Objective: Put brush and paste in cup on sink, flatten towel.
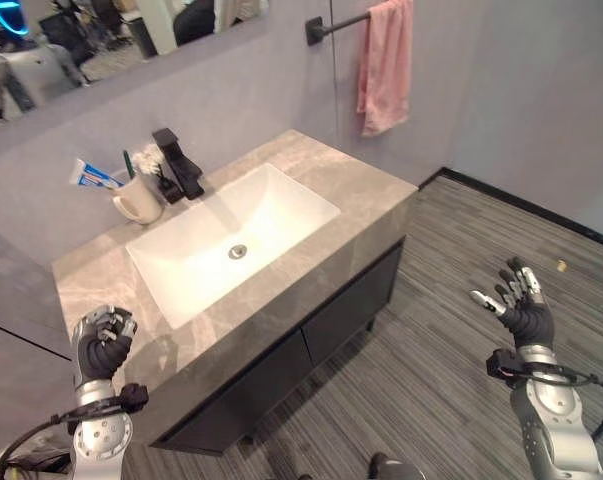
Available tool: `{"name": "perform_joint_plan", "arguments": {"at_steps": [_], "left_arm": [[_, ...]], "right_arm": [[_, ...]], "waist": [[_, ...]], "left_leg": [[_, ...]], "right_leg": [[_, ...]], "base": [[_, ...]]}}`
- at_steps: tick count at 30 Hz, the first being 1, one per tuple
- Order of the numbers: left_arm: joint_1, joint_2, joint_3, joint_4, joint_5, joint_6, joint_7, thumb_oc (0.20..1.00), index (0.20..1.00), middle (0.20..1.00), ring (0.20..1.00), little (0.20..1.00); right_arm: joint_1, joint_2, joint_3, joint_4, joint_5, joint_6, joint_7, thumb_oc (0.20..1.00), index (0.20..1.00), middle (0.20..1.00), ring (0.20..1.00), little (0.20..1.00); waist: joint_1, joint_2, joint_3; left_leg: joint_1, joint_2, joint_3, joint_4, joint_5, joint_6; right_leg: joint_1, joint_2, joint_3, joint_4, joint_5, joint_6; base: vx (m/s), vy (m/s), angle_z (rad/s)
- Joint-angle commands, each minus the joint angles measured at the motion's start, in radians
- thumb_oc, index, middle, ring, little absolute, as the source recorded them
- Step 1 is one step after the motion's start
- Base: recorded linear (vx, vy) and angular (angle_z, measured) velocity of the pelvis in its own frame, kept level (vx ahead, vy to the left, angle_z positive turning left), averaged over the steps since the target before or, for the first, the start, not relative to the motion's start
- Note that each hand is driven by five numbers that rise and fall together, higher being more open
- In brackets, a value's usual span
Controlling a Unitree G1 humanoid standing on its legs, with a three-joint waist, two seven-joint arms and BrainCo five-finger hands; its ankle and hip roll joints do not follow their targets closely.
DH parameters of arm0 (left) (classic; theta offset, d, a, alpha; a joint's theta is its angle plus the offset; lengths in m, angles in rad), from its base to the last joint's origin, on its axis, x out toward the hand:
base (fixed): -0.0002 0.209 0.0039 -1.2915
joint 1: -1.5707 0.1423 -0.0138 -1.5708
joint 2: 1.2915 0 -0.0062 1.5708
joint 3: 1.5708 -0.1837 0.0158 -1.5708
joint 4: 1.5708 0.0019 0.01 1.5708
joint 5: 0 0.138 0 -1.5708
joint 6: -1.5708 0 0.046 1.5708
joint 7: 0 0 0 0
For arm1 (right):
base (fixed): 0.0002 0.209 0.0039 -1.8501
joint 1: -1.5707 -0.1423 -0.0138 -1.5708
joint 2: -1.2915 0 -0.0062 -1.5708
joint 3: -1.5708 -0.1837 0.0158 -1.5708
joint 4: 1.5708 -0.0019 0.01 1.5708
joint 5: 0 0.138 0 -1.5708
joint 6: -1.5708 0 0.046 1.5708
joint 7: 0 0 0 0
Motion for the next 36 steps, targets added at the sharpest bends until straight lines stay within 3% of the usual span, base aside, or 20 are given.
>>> {"name": "perform_joint_plan", "arguments": {"at_steps": [1,5,7,8,10,11,12,13,14,15,16,18,20,21,23,24,28,29,32,36], "left_arm": [[0.008,0.065,0.034,-0.091,0.016,-0.062,0.052,0.200,0.200,0.200,0.200,0.200],[-0.031,0.103,0.000,-0.093,-0.007,-0.086,0.040,0.200,0.200,0.200,0.200,0.200],[-0.033,0.104,-0.001,-0.091,-0.007,-0.086,0.040,0.200,0.200,0.200,0.200,0.200],[-0.043,0.116,-0.036,-0.079,-0.033,-0.089,0.034,0.200,0.200,0.200,0.200,0.200],[-0.043,0.115,-0.047,-0.065,-0.052,-0.091,0.036,0.200,0.200,0.200,0.200,0.200],[-0.045,0.112,-0.081,-0.047,-0.114,-0.106,0.017,0.200,0.200,0.200,0.200,0.200],[-0.065,0.114,-0.098,-0.029,-0.146,-0.113,0.019,0.200,0.200,0.200,0.200,0.200],[-0.100,0.123,-0.141,-0.006,-0.189,-0.124,0.018,0.200,0.200,0.200,0.200,0.200],[-0.113,0.126,-0.164,0.007,-0.186,-0.125,0.018,0.200,0.200,0.200,0.200,0.200],[-0.126,0.120,-0.198,0.025,-0.202,-0.127,0.004,0.200,0.200,0.200,0.200,0.200],[-0.137,0.112,-0.228,0.043,-0.226,-0.133,-0.022,0.200,0.200,0.200,0.200,0.200],[-0.137,0.108,-0.238,0.053,-0.228,-0.137,-0.032,0.200,0.200,0.200,0.200,0.200],[-0.119,0.091,-0.266,0.117,-0.237,-0.126,-0.045,0.200,0.200,0.200,0.200,0.200],[-0.107,0.065,-0.283,0.194,-0.282,-0.114,-0.053,0.200,0.200,0.200,0.200,0.200],[-0.092,0.017,-0.299,0.379,-0.320,-0.087,-0.063,0.200,0.200,0.200,0.200,0.200],[-0.076,-0.006,-0.286,0.503,-0.316,-0.059,-0.071,0.200,0.200,0.200,0.200,0.200],[-0.090,0.006,-0.275,0.707,-0.280,-0.023,-0.036,0.200,0.200,0.200,0.200,0.200],[-0.112,0.022,-0.277,0.787,-0.270,-0.008,-0.014,0.200,0.200,0.200,0.200,0.200],[-0.148,0.027,-0.303,0.872,-0.248,-0.001,0.016,0.200,0.200,0.200,0.200,0.200],[-0.187,0.005,-0.310,0.961,-0.257,0.001,0.042,0.200,0.200,0.200,0.200,0.200]], "right_arm": [[-0.107,-0.025,0.019,-0.027,-0.043,-0.085,-0.036,1.000,1.000,1.000,1.000,1.000],[-0.149,-0.027,0.036,-0.012,-0.070,-0.087,-0.050,1.000,1.000,1.000,1.000,1.000],[-0.151,-0.026,0.036,-0.011,-0.071,-0.087,-0.050,1.000,1.000,1.000,1.000,1.000],[-0.189,-0.034,0.066,-0.001,-0.083,-0.080,-0.051,1.000,1.000,1.000,1.000,1.000],[-0.209,-0.041,0.085,0.002,-0.090,-0.073,-0.047,1.000,1.000,1.000,1.000,1.000],[-0.221,-0.044,0.126,-0.002,-0.086,-0.076,-0.041,1.000,1.000,1.000,1.000,1.000],[-0.232,-0.052,0.145,0.004,-0.086,-0.080,-0.043,1.000,1.000,1.000,1.000,1.000],[-0.265,-0.075,0.189,-0.015,-0.080,-0.094,-0.039,1.000,1.000,1.000,1.000,1.000],[-0.289,-0.089,0.210,0.001,-0.087,-0.098,-0.045,1.000,1.000,1.000,1.000,1.000],[-0.309,-0.097,0.230,0.025,-0.079,-0.100,-0.050,1.000,1.000,1.000,1.000,1.000],[-0.322,-0.101,0.247,0.051,-0.080,-0.102,-0.058,1.000,1.000,1.000,1.000,1.000],[-0.328,-0.103,0.251,0.064,-0.080,-0.108,-0.063,1.000,1.000,1.000,1.000,1.000],[-0.322,-0.091,0.253,0.112,-0.104,-0.104,-0.087,1.000,1.000,1.000,1.000,1.000],[-0.323,-0.068,0.272,0.165,-0.121,-0.099,-0.107,1.000,1.000,1.000,1.000,1.000],[-0.305,-0.041,0.297,0.280,-0.173,-0.077,-0.129,1.000,1.000,1.000,1.000,1.000],[-0.285,-0.026,0.306,0.316,-0.209,-0.059,-0.127,1.000,1.000,1.000,1.000,1.000],[-0.257,0.027,0.323,0.388,-0.237,-0.058,-0.132,1.000,1.000,1.000,1.000,1.000],[-0.260,0.055,0.332,0.438,-0.246,-0.055,-0.136,1.000,1.000,1.000,1.000,1.000],[-0.259,0.070,0.338,0.480,-0.243,-0.056,-0.147,1.000,1.000,1.000,1.000,1.000],[-0.251,0.073,0.343,0.511,-0.241,-0.056,-0.152,1.000,1.000,1.000,1.000,1.000]], "waist": [[0.022,0.014,0.003],[0.034,0.015,-0.008],[0.038,0.014,-0.008],[0.049,0.000,-0.008],[0.055,-0.012,-0.011],[0.069,-0.049,-0.010],[0.063,-0.054,-0.009],[0.069,-0.050,0.021],[0.078,-0.053,0.028],[0.095,-0.066,0.044],[0.106,-0.076,0.060],[0.115,-0.076,0.065],[0.139,-0.082,0.081],[0.165,-0.089,0.093],[0.194,-0.098,0.106],[0.217,-0.105,0.093],[0.222,-0.181,0.057],[0.218,-0.206,0.065],[0.189,-0.190,0.087],[0.171,-0.163,0.093]], "left_leg": [[0.037,0.004,-0.051,-0.024,-0.098,0.035],[0.044,0.058,-0.057,-0.061,-0.081,0.007],[0.044,0.057,-0.054,-0.063,-0.079,0.008],[0.065,0.103,-0.049,-0.086,-0.073,-0.028],[0.083,0.125,-0.037,-0.099,-0.068,-0.047],[0.098,0.190,-0.016,-0.111,-0.050,-0.088],[0.091,0.240,-0.010,-0.108,-0.021,-0.102],[0.053,0.301,-0.111,-0.033,0.078,-0.084],[0.034,0.277,-0.207,0.006,0.102,-0.065],[-0.015,0.170,-0.300,0.080,0.065,-0.043],[-0.070,0.058,-0.269,0.117,0.008,-0.031],[-0.086,0.027,-0.238,0.131,-0.024,-0.020],[-0.186,-0.106,-0.239,0.153,-0.086,0.004],[-0.238,-0.160,-0.256,0.122,-0.043,0.002],[-0.347,-0.143,-0.133,-0.012,0.079,-0.012],[-0.318,-0.071,0.032,-0.074,0.127,0.000],[-0.229,-0.047,0.042,-0.069,0.110,0.042],[-0.171,-0.036,0.032,-0.049,0.068,0.064],[-0.137,-0.037,-0.029,-0.020,0.040,0.091],[-0.100,-0.032,-0.111,-0.061,0.047,0.078]], "right_leg": [[0.095,-0.002,-0.082,-0.154,0.012,-0.099],[0.120,-0.111,0.001,-0.258,0.042,-0.095],[0.122,-0.110,0.003,-0.268,0.050,-0.093],[0.115,-0.188,0.000,-0.359,0.124,-0.053],[0.116,-0.191,-0.028,-0.374,0.135,-0.039],[0.130,-0.160,-0.076,-0.382,0.092,-0.021],[0.088,-0.131,-0.066,-0.333,0.077,-0.031],[0.056,-0.036,-0.045,-0.261,0.005,-0.077],[0.059,0.004,-0.025,-0.274,-0.002,-0.096],[0.088,0.045,-0.009,-0.336,0.004,-0.116],[0.125,0.063,-0.013,-0.399,0.013,-0.125],[0.138,0.071,-0.006,-0.418,0.013,-0.126],[0.160,0.093,0.012,-0.452,0.015,-0.133],[0.184,0.118,0.017,-0.474,0.021,-0.127],[0.276,0.166,0.005,-0.533,0.005,-0.126],[0.342,0.207,0.002,-0.536,-0.038,-0.140],[0.365,0.178,0.012,-0.429,-0.084,-0.121],[0.325,0.144,-0.013,-0.204,-0.031,-0.053],[0.250,0.133,0.019,-0.029,0.040,-0.026],[0.197,0.120,0.016,-0.130,-0.029,-0.079]], "base": [[-0.09,-0.179,-0.58],[0.03,-0.317,-0.44],[0.12,-0.314,-0.27],[0.16,-0.406,-0.53],[0.30,-0.665,-0.68],[0.42,-0.961,-0.56],[0.55,-1.206,-0.60],[0.39,-0.851,-0.59],[0.41,-0.857,-1.27],[0.28,-0.608,-1.44],[0.21,-0.440,-1.28],[0.13,-0.183,-0.23],[0.30,-0.200,-0.44],[0.50,-0.214,-0.26],[0.52,-0.092,-0.48],[0.59,0.063,-0.45],[0.45,0.115,-0.20],[0.27,0.103,-0.72],[0.20,0.067,0.32],[0.14,-0.005,0.69]]}}
